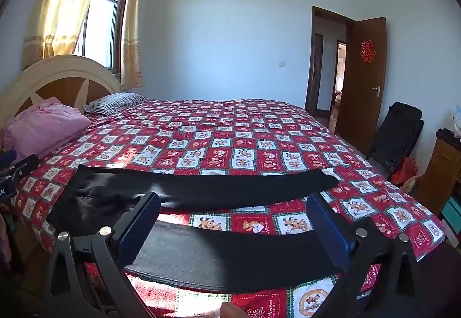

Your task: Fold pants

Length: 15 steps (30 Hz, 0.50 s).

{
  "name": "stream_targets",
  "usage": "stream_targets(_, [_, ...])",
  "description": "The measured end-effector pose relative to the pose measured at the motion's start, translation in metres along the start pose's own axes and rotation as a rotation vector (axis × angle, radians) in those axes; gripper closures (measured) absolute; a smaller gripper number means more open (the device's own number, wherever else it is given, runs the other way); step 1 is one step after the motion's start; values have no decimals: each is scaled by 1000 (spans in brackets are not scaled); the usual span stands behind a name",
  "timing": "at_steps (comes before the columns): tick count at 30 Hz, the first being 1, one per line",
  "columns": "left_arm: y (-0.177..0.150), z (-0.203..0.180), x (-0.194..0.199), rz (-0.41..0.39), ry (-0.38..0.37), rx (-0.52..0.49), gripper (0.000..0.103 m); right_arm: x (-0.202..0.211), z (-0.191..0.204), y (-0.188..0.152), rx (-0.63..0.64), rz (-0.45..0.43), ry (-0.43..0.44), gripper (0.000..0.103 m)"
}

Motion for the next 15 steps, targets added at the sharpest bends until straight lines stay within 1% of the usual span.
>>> stream_targets(15, [1, 7, 5, 7, 8, 14, 0, -3, 0, -2, 2, 8, -6, 1])
Point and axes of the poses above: each gripper's, at about its wrist camera, not at the fingertips, and x roughly against the way its jaws point, z to its left, y to its top, the point moved 10 cm from there along -x, roughly the way its jaws point, and after that the axes turned 8 degrees about z, right-handed, at the moved point
